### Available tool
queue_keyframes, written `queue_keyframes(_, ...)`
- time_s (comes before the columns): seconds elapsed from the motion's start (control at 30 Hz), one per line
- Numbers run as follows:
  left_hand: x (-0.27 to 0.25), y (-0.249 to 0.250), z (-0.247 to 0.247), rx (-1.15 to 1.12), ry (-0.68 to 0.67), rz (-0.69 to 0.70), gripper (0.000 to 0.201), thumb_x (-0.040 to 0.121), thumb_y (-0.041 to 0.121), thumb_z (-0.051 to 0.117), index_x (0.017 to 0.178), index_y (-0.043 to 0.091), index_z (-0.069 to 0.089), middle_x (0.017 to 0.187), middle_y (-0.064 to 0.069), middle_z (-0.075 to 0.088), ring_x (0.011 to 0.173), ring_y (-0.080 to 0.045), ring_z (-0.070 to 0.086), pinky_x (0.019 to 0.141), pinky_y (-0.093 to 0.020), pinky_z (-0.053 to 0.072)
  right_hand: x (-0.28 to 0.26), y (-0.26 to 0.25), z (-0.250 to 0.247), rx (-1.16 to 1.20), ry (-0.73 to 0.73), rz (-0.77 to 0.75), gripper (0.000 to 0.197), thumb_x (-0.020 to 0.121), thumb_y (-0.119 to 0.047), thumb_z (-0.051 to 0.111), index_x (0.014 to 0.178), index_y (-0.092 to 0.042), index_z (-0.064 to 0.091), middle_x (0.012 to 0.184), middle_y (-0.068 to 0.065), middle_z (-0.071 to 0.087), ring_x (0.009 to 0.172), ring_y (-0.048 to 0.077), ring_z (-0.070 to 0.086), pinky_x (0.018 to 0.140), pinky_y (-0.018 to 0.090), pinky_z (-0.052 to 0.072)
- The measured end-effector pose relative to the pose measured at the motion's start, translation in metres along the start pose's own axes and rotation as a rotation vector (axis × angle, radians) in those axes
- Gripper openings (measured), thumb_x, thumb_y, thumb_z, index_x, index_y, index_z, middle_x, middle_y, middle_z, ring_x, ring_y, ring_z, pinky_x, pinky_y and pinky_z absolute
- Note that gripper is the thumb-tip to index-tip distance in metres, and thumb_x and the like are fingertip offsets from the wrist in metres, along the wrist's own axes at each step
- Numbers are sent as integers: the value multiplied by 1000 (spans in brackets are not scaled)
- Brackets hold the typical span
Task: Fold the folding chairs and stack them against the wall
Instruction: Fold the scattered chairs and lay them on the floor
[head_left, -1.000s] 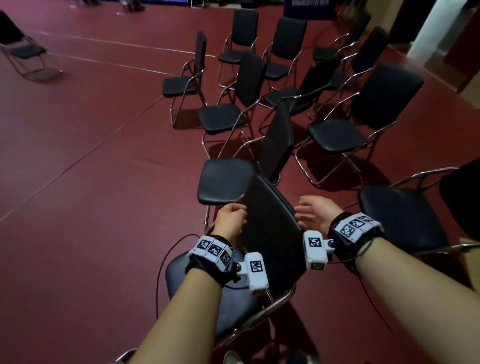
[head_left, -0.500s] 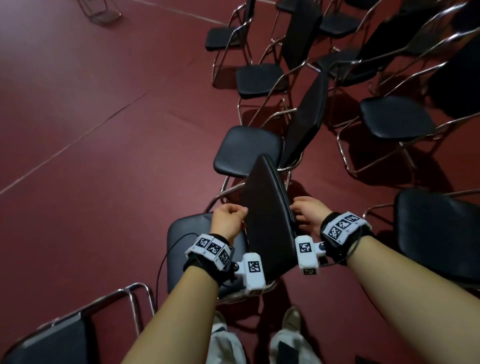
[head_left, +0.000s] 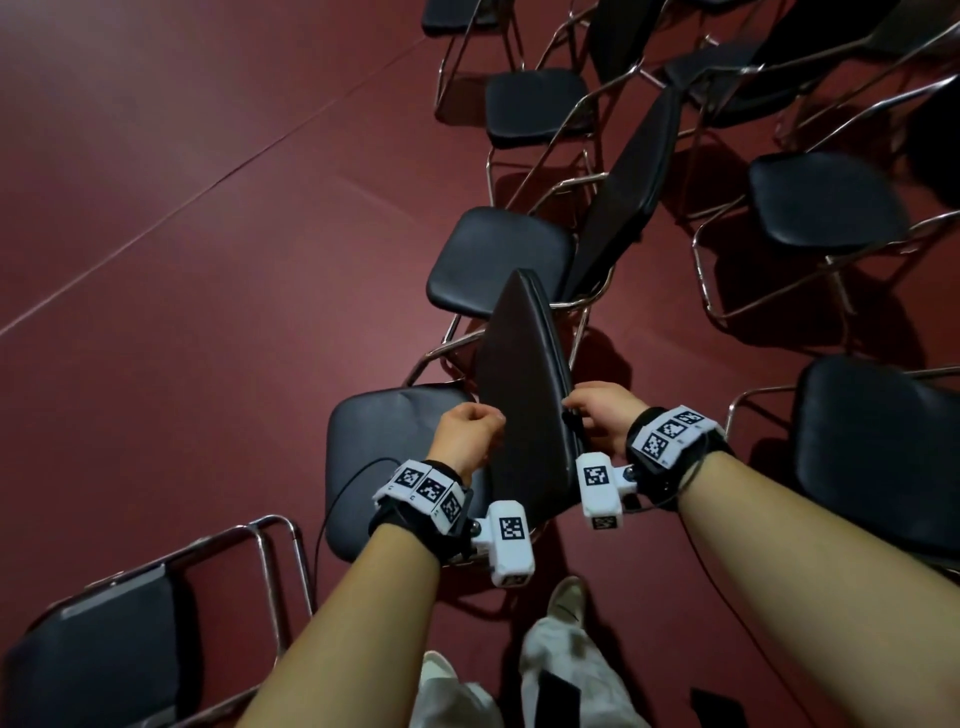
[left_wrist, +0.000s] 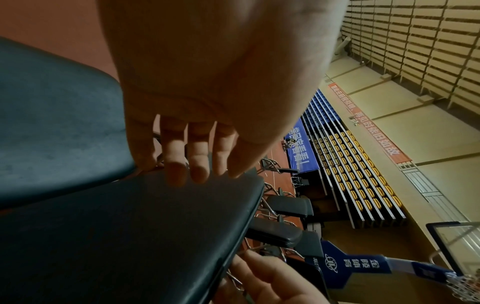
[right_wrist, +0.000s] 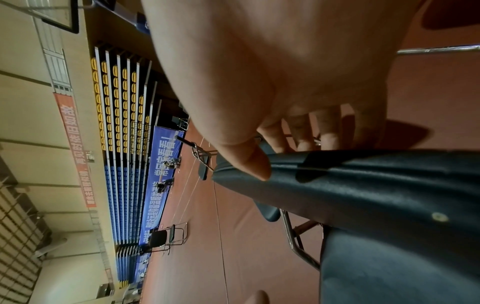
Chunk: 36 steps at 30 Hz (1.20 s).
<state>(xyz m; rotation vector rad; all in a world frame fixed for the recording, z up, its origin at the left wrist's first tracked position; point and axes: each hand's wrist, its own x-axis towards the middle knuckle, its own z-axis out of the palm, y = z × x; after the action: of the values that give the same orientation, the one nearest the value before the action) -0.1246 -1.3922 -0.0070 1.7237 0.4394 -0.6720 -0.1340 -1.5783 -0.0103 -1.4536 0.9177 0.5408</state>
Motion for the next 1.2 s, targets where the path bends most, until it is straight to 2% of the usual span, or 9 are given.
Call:
queue_keyframes(0.07, 2, -2, -5, -15, -3, -13, 8, 96, 8, 58, 94, 16, 61, 88, -7, 61, 63, -11, 53, 49, -16, 41, 4, -1, 7, -14, 26, -11, 11, 80, -5, 56, 82, -15, 61, 74, 10, 53, 58, 20, 51, 52, 22, 37)
queue_keyframes(0.2, 7, -9, -20, -54, -13, -15, 20, 96, 12, 60, 116, 12, 62, 100, -3, 62, 74, -9, 55, 59, -19, 43, 12, 7, 33, 68, 66, -43, 36, 77, 4, 56, 109, -10, 66, 96, 17, 64, 83, 29, 61, 71, 40, 56)
queue_keyframes(0.3, 7, -12, -38, -71, -70, -8, 27, 97, 17, 60, 124, 12, 60, 100, 2, 62, 75, -10, 55, 64, -26, 44, -4, 4, 68, 62, -23, -32, 38, 87, 10, 54, 121, -7, 60, 100, 16, 67, 75, 23, 66, 47, 28, 52)
queue_keyframes(0.43, 8, -22, -91, -90, -107, 8, 28, 98, 19, 61, 126, 14, 55, 91, 6, 59, 75, -11, 56, 65, -28, 46, -17, 4, 129, 86, -59, -60, 27, 90, 8, 57, 107, -14, 58, 61, 3, 66, 42, 10, 58, 46, 25, 41)
queue_keyframes(0.57, 17, -37, -162, -34, -143, 19, 32, 96, 13, 63, 124, 12, 48, 80, 0, 55, 68, -14, 54, 60, -27, 47, -22, 8, 200, 79, -86, -49, 29, 85, 2, 68, 100, -21, 60, 84, 2, 70, 63, 11, 65, 58, 28, 48)
queue_keyframes(0.67, 27, -49, -210, 21, -150, 7, 36, 92, 12, 66, 123, 10, 48, 84, -7, 60, 74, -22, 59, 68, -37, 52, -22, 9, 253, 80, -63, -46, 24, 87, 2, 67, 96, -20, 60, 68, -2, 67, 52, 7, 62, 60, 30, 48)
queue_keyframes(0.77, 40, -66, -251, 44, -141, -33, 30, 91, 13, 63, 118, 13, 49, 87, -9, 63, 79, -25, 62, 78, -48, 58, -17, 14, 298, 80, -53, -40, 18, 90, -1, 62, 94, -19, 63, 84, 6, 65, 71, 16, 62, 58, 29, 49)
queue_keyframes(0.9, 59, -98, -294, 67, -80, -69, 25, 81, 35, 59, 104, 29, 49, 95, -8, 68, 82, -26, 67, 86, -51, 58, -4, 30, 344, 81, -44, 11, 18, 94, -5, 57, 95, -21, 64, 83, 6, 61, 66, 18, 61, 54, 27, 50)
queue_keyframes(1.2, 103, -186, -361, -10, 164, -166, 32, 90, 15, 57, 118, 28, 49, 97, 3, 64, 89, -21, 64, 87, -37, 54, 51, 87, 412, -7, -79, 153, 16, 98, -11, 51, 100, -22, 63, 87, 6, 62, 75, 20, 62, 66, 32, 52)
